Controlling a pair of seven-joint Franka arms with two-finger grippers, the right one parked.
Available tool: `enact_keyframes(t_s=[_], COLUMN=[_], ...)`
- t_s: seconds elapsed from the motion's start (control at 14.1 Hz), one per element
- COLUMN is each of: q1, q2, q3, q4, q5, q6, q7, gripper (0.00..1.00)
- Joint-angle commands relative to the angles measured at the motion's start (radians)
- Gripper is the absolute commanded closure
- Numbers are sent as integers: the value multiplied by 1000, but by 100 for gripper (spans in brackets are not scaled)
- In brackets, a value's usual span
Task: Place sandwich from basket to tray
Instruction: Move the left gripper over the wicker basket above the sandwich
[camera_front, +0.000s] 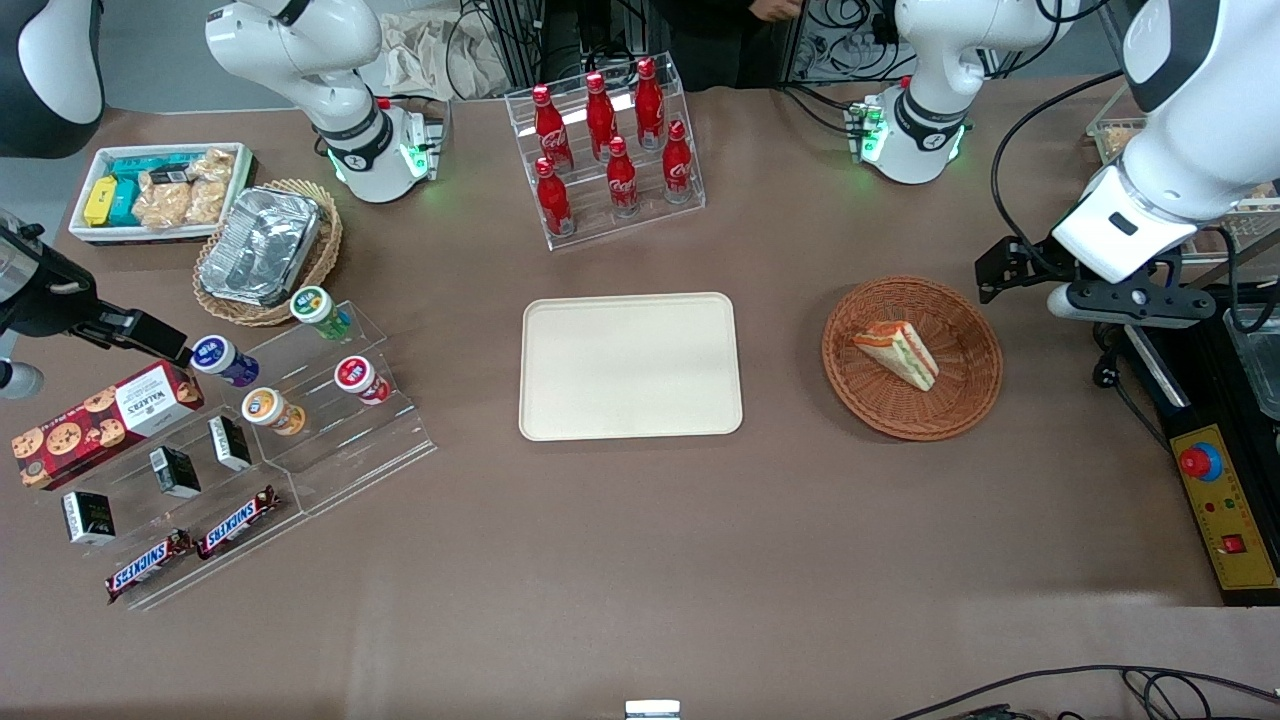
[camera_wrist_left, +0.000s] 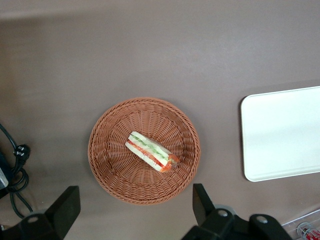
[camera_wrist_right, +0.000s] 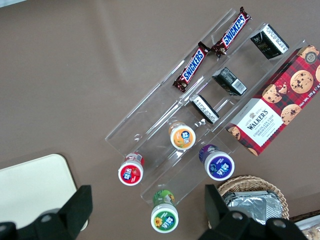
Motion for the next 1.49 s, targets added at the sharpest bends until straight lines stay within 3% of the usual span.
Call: enact_keyframes(t_s=[0.0,0.43,0.92,1.13,1.42], q1=[1,0,-3,-9,-58], q2=[-14,-5,-6,-6,15], q3=[-3,-3,-6,-6,-6], q4=[0,10,42,45,27], q5=[14,7,-36,-42,-30], q6=[-6,5,8,9,8], q7=[-17,-35,-447,-526,-857], gripper=[0,0,0,0,0])
